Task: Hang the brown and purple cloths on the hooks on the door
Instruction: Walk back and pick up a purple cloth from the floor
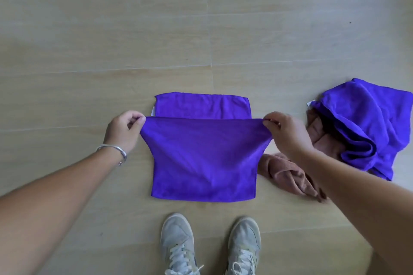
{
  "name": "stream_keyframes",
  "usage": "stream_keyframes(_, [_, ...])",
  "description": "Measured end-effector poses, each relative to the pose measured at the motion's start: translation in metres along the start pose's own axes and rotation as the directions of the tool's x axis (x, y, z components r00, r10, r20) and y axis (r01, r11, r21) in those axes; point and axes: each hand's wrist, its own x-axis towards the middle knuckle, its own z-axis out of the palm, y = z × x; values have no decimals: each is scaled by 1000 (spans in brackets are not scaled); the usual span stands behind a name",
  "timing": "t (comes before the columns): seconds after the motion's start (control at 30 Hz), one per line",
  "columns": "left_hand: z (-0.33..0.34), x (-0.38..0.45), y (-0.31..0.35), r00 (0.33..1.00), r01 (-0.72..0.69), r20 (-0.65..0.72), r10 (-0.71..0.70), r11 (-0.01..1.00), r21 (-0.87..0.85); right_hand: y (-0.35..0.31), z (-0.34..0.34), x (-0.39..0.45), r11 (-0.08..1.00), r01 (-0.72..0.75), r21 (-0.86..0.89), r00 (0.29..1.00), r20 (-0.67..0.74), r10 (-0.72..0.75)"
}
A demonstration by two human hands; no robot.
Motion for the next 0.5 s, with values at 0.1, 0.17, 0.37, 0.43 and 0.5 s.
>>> stream_keyframes(0.1, [32,50,-19,999,-30,-30,30,1000,9,13,26,58,1000,19,-21,999,-35,-20])
stream_keyframes(0.17, [49,81,-28,998,-50,-27,51,998,27,19,39,92,998,43,-41,997,-56,-46])
stream_keyframes(0.37, [80,155,-51,999,-16,39,8,981,193,34,70,174,981,57,-188,998,9,-56])
stream_keyframes(0.43, [87,160,-55,997,24,68,-41,973,230,40,78,184,950,55,-306,998,35,-47])
stream_keyframes(0.5, [90,157,-53,1000,4,15,-8,966,260,44,82,183,913,101,-396,994,3,-109])
